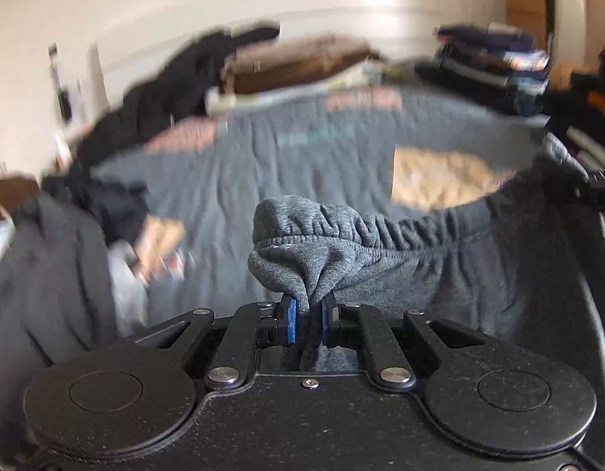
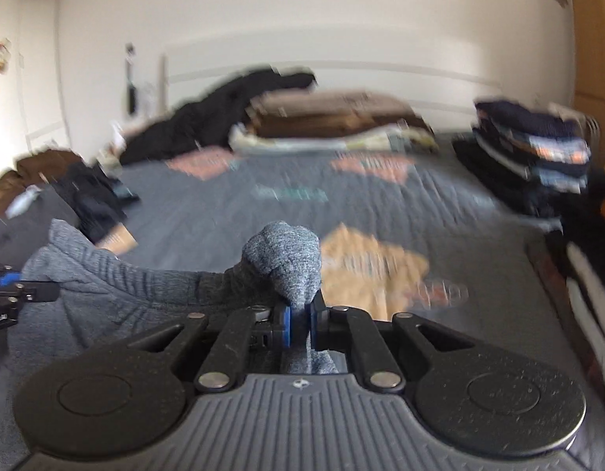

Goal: Fold clothes

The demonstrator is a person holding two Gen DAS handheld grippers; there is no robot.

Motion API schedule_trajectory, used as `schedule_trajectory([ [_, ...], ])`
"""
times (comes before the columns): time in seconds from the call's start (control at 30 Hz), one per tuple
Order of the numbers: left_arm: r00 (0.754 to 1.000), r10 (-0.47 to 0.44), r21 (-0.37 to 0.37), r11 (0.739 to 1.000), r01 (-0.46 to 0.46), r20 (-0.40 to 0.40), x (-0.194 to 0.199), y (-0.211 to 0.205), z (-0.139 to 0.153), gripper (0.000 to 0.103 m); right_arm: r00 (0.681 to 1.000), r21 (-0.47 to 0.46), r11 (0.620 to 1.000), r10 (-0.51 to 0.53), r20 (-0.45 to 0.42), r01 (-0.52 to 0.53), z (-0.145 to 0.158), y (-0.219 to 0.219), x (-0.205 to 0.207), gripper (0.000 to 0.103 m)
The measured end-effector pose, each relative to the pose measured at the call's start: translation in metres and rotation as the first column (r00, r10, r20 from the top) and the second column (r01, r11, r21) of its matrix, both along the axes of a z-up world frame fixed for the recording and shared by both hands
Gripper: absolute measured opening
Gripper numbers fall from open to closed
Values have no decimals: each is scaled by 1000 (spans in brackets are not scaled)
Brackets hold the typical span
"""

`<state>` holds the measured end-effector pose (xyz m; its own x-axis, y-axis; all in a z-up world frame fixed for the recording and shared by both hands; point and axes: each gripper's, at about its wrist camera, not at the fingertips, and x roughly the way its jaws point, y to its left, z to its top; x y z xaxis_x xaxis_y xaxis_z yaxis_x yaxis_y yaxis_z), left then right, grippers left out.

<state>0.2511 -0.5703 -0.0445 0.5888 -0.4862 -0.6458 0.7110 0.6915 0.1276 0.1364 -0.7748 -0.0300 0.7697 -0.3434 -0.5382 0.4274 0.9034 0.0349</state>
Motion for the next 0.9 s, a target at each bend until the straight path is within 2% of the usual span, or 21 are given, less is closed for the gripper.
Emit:
schedule_trajectory([
  [0.03,1000,8,5,1000,-8,-14,-2,2,-7,19,999,11,1000,-17,-37,18,-15,-1,2,14],
  [0.07,1000,2,3,1000,-2,-14,-5,8,-9,21,997,20,999,-34,-72,35,-29,-2,4,23],
  [0.1,1000,-6,-1,1000,6,-12,-9,15,-9,32,994,20,998,-50,-93,52,-37,-2,2,38],
  [0.13,1000,-14,-2,1000,14,3,-14,22,-7,50,993,19,998,-64,-97,66,-40,0,-4,45],
  [0.2,999,-16,-28,999,18,48,-24,38,1,64,996,28,998,-63,-64,65,-35,1,-23,69],
  [0.23,999,-12,-55,998,15,44,-31,49,9,65,997,36,997,-62,-54,64,-29,2,-33,72],
  [0.4,1000,-11,-188,982,10,-3,-82,114,55,65,1000,92,996,8,14,-9,15,30,-101,75],
  [0.57,999,-35,-243,970,26,-31,-165,173,82,69,997,151,987,53,61,-61,43,89,-190,79],
  [0.63,998,-41,-251,967,28,-47,-198,191,82,73,997,190,980,45,66,-56,46,115,-231,80],
  [0.77,994,-64,-237,971,43,-83,-260,221,72,75,998,203,978,46,51,-55,38,165,-302,83],
  [0.9,989,-66,-224,974,35,-132,-310,248,50,76,999,149,987,52,7,-53,24,218,-352,84],
])
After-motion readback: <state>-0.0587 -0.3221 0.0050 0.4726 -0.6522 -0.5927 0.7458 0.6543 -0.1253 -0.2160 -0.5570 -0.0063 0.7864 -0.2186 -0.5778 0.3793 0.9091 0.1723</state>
